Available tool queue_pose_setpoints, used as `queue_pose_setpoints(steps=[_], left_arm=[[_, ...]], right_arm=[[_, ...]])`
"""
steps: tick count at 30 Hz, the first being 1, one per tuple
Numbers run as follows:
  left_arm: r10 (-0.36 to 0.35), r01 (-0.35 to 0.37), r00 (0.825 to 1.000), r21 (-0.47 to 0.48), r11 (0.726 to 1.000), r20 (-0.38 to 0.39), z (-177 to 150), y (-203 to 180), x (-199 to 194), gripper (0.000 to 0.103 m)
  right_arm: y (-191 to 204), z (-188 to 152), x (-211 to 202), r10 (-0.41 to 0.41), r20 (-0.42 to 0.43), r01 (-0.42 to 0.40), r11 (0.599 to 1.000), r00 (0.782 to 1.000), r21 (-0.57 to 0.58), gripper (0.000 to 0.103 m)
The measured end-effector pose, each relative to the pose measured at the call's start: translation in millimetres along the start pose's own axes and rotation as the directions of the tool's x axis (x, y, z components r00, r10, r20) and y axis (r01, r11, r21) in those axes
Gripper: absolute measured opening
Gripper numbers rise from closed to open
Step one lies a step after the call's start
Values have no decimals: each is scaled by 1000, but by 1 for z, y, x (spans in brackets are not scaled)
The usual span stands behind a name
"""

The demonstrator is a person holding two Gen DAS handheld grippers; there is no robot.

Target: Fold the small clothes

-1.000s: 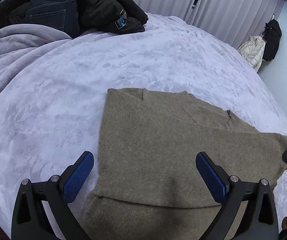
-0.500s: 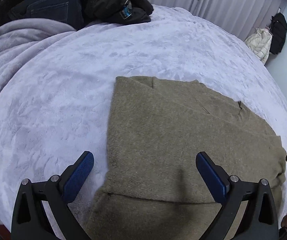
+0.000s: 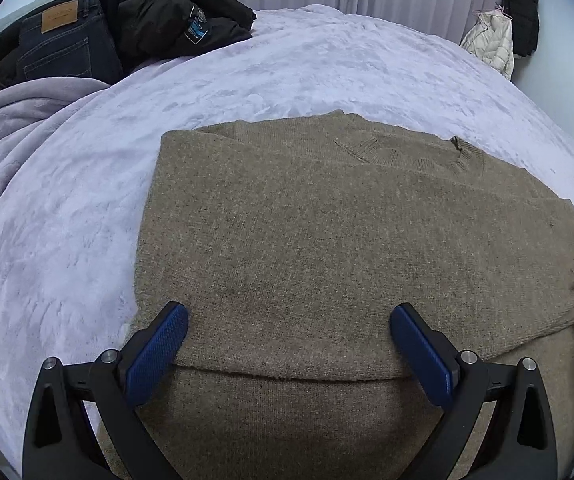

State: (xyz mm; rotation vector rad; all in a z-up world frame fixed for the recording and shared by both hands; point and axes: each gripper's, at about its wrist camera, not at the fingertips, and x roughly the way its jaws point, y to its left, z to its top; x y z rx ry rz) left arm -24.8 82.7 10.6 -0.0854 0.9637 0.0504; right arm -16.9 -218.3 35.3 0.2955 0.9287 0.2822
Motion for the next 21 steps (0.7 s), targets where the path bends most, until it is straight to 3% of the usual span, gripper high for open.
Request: queue_pose_setpoints(steps=[2,4,5,11,13,16,17,18,19,20,21], left_arm=[[-2,2,1000,-1,1000,6,-2,0,1,102],[-1,0,1000,2,1000,4,-1,-1,1,102],[-1,1,1000,1,1000,-1,-1,0,0,102],[-11,11,1000,-18,1000,-9,-1,2,4,102],[4,-4,1000,0,1000,-2,-1,-1,4,102],[-21,21,1000,-15,1000,-23,5,3,-4,102],[-34,34,999,-25,999,-23,8,6,-8,102],[-44,44,999,-36,998,-14,11,9,-13,102],[-51,51,999,-49,997,3,15,13,-17,102],[-53,53,999,-57,997,12,19,15,-19,102],[-52,53,999,-66,996,14,25,16,-19,102]], right_arm=[[-1,5,8,-17,10,16,999,1000,30,56],[-2,10,16,-41,17,40,998,999,55,33],[-3,12,20,-86,-7,87,995,996,58,8],[-7,11,5,-162,77,159,986,984,45,8],[-13,10,19,-165,35,163,986,986,37,8],[-12,11,16,-178,22,178,984,984,16,15],[-11,12,10,-193,31,192,981,981,18,24],[-12,13,0,-237,63,235,971,970,31,36],[-13,15,-12,-297,105,294,955,949,47,44],[-13,16,-24,-346,147,341,938,927,62,57],[-12,18,-35,-382,192,375,924,904,71,63]])
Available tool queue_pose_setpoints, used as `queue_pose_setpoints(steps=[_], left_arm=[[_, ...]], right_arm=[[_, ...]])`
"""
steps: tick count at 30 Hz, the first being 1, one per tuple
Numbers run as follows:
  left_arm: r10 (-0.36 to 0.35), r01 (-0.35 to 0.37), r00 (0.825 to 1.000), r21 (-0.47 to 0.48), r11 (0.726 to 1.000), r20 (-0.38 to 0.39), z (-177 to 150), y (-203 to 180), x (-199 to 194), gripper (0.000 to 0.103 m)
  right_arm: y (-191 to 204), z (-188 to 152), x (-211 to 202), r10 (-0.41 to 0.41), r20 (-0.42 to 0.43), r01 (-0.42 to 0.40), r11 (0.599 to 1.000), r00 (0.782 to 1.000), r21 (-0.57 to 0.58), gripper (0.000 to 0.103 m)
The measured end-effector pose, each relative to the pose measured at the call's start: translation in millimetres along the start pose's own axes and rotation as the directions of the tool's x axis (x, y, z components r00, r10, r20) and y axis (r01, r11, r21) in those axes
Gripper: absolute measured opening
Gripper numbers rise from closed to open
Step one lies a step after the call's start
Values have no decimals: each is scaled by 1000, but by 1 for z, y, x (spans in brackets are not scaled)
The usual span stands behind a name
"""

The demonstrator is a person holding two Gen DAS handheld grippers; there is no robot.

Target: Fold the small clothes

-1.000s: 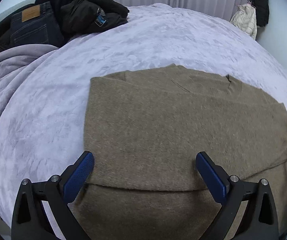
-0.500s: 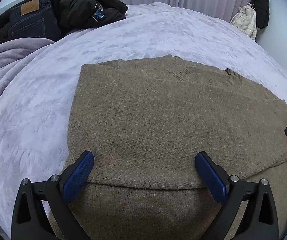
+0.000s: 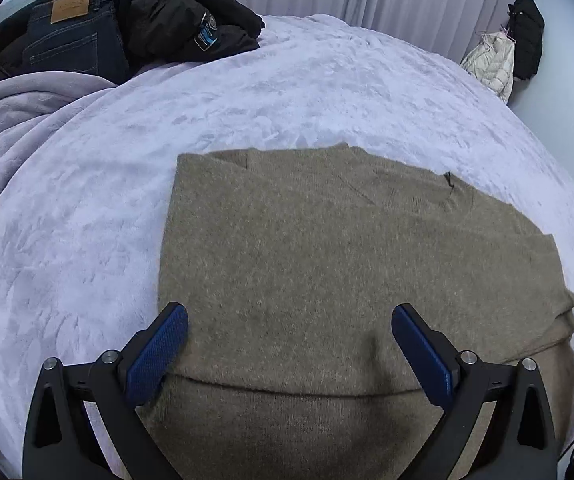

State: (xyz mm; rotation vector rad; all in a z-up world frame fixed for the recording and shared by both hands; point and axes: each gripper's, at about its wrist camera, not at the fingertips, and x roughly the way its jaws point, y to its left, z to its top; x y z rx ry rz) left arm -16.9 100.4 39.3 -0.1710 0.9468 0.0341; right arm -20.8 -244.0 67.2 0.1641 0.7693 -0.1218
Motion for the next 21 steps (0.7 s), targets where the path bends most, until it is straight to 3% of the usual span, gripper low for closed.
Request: queue_pose_setpoints(steps=[2,5,8,10,11,13,16,17,19,21], left_arm=[[-6,6,1000,-27,1000,-18,14,-6,9,102],[-55,55,997,-1,998,-59,29,-35,30,102],[28,-15,993,110,994,-117,33,-65,60,102],[51,-34,992,149,988,-113,32,-66,69,102],[31,-13,993,150,989,-115,32,-60,69,102],[9,6,993,130,991,-114,34,-42,64,102],[66,-59,992,71,996,-107,34,-12,52,102],[54,-51,992,27,998,-112,32,-1,47,102],[-22,19,994,-26,999,-110,22,9,34,102],[-53,55,994,23,998,-99,1,-1,18,102]], right_arm=[[8,7,-10,-10,34,11,999,999,-34,63],[56,7,-5,70,-27,-74,981,997,-180,66],[111,-5,18,151,-108,-178,932,983,-317,68],[129,-11,47,128,-194,-188,923,973,-334,68],[129,-13,61,113,-237,-188,927,965,-325,67],[111,-11,75,119,-233,-184,942,965,-282,67],[76,0,72,171,-231,-213,962,958,-170,61],[69,3,66,149,-226,-187,969,963,-160,61],[71,2,45,78,-171,-110,976,982,-189,65],[83,-9,17,165,-143,-198,947,976,-255,66]])
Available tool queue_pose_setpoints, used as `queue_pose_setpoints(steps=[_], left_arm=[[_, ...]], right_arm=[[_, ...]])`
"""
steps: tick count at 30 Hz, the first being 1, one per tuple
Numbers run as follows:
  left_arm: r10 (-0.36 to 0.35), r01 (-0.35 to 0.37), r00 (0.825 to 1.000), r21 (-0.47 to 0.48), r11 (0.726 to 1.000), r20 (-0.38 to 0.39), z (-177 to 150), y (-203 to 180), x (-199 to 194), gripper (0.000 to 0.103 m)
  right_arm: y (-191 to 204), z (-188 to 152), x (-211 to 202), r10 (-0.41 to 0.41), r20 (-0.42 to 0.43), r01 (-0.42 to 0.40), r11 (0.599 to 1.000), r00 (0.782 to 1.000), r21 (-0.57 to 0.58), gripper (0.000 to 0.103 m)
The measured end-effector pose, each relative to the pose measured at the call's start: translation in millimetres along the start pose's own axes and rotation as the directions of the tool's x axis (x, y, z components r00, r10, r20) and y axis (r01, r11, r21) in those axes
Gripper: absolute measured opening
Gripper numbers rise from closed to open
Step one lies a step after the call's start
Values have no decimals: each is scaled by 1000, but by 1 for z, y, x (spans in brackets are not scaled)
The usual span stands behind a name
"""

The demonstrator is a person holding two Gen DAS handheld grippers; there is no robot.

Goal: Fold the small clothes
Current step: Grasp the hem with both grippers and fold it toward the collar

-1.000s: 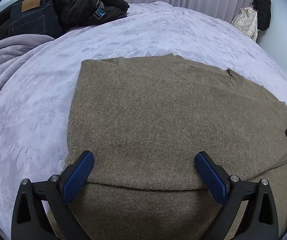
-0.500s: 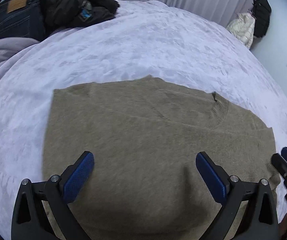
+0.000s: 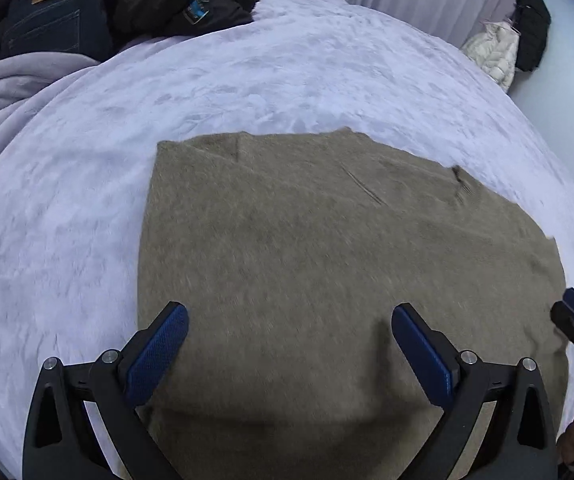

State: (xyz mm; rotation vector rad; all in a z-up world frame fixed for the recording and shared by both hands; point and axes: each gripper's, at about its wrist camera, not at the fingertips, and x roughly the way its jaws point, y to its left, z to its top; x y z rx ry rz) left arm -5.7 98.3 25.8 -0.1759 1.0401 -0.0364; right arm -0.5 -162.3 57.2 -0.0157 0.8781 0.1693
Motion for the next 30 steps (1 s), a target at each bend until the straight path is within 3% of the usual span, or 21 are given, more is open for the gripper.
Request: queue_pose_setpoints(steps=[3,5,7,8,9,12,16,19,22,25,27,28,30], left_arm=[[-37,36,999,140,989,5,-40,-27,-16,102],[-10,12,1000,235,972,-7,-68,-35,-20,102],[24,-22,1000,278,960,-4,-91,-24,-22,103],[8,-9,1000,272,962,4,-97,-16,-26,103],[-13,9,1000,258,966,10,-103,-3,-34,103],[-24,20,1000,245,969,14,-120,20,-45,103],[19,-33,998,276,961,53,-150,25,-61,103],[51,-63,997,292,954,51,-164,25,-72,103],[96,-92,995,291,952,1,-170,30,-82,103],[55,-72,996,292,954,68,-170,15,-102,103],[9,-32,998,338,941,69,-174,-8,-100,103],[2,-21,999,388,921,47,-179,-24,-92,103],[66,-71,997,484,872,27,-193,-45,-71,103]], right_arm=[[42,-28,-16,127,-45,-133,975,991,-177,68],[63,-57,-18,165,-100,-187,945,981,-269,72],[73,-90,-13,107,-133,-150,913,985,-380,73],[72,-102,-17,80,-92,-111,900,993,-422,73],[64,-112,-27,80,-56,-96,895,995,-436,76],[33,-128,-42,97,-72,-118,919,993,-378,82],[7,-154,-60,108,-53,-120,933,993,-340,82],[8,-177,-74,44,-8,-44,912,999,-407,82],[11,-186,-89,-10,10,13,890,1000,-455,82],[23,-183,-101,-47,32,56,874,998,-483,82],[42,-180,-108,21,70,16,870,997,-493,82],[55,-179,-107,53,66,-12,860,996,-510,82],[86,-185,-100,83,65,-28,804,994,-594,82]])
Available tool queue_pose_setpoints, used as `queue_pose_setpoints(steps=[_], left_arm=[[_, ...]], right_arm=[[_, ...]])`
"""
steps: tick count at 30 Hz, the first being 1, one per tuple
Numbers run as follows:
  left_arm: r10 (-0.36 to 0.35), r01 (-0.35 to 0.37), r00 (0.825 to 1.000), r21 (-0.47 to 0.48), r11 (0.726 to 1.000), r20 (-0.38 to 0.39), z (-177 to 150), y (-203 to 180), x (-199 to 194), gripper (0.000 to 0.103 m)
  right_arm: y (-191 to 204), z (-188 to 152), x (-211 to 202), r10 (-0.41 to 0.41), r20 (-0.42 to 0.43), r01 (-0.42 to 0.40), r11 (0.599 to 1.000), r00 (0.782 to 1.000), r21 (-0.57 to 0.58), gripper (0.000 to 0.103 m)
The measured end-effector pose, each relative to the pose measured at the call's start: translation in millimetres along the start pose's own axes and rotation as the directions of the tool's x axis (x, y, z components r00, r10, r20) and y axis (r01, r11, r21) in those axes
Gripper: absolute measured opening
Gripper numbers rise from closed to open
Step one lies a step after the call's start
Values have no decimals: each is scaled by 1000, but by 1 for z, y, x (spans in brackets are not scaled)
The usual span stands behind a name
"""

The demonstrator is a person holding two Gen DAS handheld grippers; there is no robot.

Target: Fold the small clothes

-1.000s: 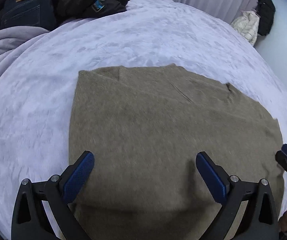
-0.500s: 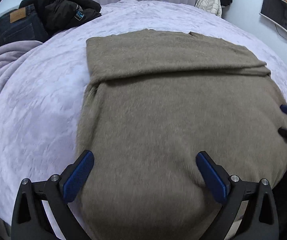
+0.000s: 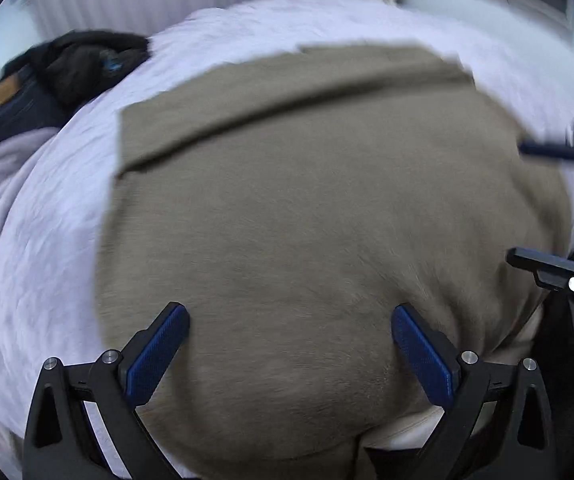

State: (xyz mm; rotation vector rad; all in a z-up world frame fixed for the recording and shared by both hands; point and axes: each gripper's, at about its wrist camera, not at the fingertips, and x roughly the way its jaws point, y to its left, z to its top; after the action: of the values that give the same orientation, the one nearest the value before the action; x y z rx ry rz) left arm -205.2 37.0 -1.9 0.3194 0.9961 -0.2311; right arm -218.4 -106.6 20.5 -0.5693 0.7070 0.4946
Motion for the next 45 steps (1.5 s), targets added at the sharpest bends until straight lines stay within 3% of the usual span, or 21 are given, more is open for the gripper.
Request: queue_pose_setpoints(steps=[1,4,8,12,15,17,21,25,28,30,33,35,40,45], left_arm=[[17,-17,1000,19,1000,9,-2,-4,5,103],[-28,28,1000,-26,999,0,-16,21,2,103],[46,-47,996,-13,999,-70,-52,43,5,103],[147,-147,980,14,989,-133,-63,37,4,103],[143,-146,986,-34,989,-91,-69,38,-13,103],[120,-121,993,-92,988,-11,-61,37,-30,103],[76,-50,993,-261,964,93,-18,35,-44,103],[84,-45,993,-372,927,88,26,33,-25,103],[118,-85,991,-418,904,54,55,38,-7,103],[123,-97,992,-431,897,32,68,42,8,103],[110,-127,992,-431,893,-65,70,47,41,103],[122,-118,992,-429,895,-19,61,45,39,103],[119,-101,993,-404,909,19,35,38,28,103],[116,-93,993,-405,910,35,24,35,21,103]], right_arm=[[13,1,5,-10,2,10,998,1000,-61,82],[30,-15,25,-94,-34,85,975,995,-204,82],[-14,-51,13,-52,-85,45,996,995,-82,83],[-19,-74,1,-125,-108,112,986,986,-120,83],[-5,-75,-8,-219,-131,193,964,967,-185,83],[0,-72,-18,-248,-103,226,955,963,-191,83],[-2,-39,-33,-192,-5,191,978,981,-82,83],[-18,0,-15,-131,12,129,986,991,108,83],[-47,22,14,-161,-67,173,948,985,267,83],[-73,45,43,-133,-140,180,896,981,407,83],[-103,46,76,-41,-268,183,829,962,528,83],[-104,37,84,6,-283,157,819,959,552,83],[-68,10,57,-98,-193,174,885,976,432,85],[-59,-5,42,-107,-146,162,884,983,439,85]])
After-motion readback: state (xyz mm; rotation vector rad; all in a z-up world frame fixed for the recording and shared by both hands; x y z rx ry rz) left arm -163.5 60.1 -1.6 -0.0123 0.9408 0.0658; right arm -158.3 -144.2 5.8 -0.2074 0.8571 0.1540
